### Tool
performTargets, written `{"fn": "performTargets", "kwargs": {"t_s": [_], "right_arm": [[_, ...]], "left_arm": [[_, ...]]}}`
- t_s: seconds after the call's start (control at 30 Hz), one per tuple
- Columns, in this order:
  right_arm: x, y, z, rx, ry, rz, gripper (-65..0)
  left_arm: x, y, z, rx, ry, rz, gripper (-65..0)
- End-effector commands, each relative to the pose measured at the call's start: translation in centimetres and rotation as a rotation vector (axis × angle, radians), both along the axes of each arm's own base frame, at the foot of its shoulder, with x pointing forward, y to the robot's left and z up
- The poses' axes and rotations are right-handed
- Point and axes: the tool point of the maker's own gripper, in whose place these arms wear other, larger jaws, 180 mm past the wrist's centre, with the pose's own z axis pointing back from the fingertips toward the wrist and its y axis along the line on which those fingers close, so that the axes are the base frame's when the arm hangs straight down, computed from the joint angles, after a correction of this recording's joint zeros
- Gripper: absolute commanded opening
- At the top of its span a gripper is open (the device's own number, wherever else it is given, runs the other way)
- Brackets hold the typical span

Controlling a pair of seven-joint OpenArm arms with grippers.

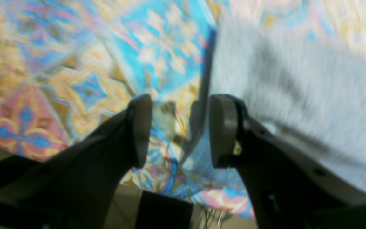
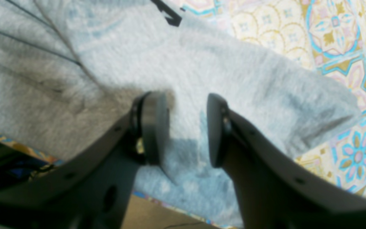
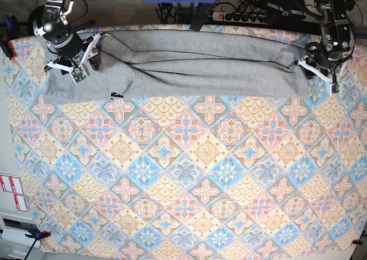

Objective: Fold the T-shirt properly
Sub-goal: 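Release the fabric and regrasp the folded shirt ends with both grippers, then hold the shirt end with the right gripper, lift the other end with left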

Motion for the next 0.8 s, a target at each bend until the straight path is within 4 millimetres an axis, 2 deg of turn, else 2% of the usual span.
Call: {"fn": "performTargets", "kwargs": {"t_s": [0.0,0.13,0.2,0.3,0.4,0.5,0.77], "right_arm": [[0.6,0.4,0.9,0.01,-0.038,0.015,-44.7],[0.7,1.3,0.7,0.022,-0.035,0.036,-44.7],[0.7,1.5,0.7,0.026,-0.035,0.041,-44.7],[1.0,1.5,0.8,0.025,-0.041,0.041,-44.7],[1.0,1.5,0.8,0.025,-0.041,0.041,-44.7],[1.2,1.5,0.9,0.025,-0.046,0.041,-44.7],[1.2,1.5,0.9,0.024,-0.043,0.041,-44.7]], "left_arm": [[0.4,0.7,0.3,0.023,-0.009,-0.008,-34.7],[1.0,0.6,-0.9,0.018,0.021,-0.026,-34.2],[1.0,0.6,-1.3,0.014,0.031,-0.022,-31.8],[1.3,0.7,-1.2,0.015,0.026,-0.021,-27.0],[1.4,0.7,-1.2,0.015,0.023,-0.021,-26.4],[1.5,-0.5,-1.5,0.004,0.033,-0.055,-26.5],[2.7,-1.6,0.0,0.006,-0.016,-0.094,-26.5]]}}
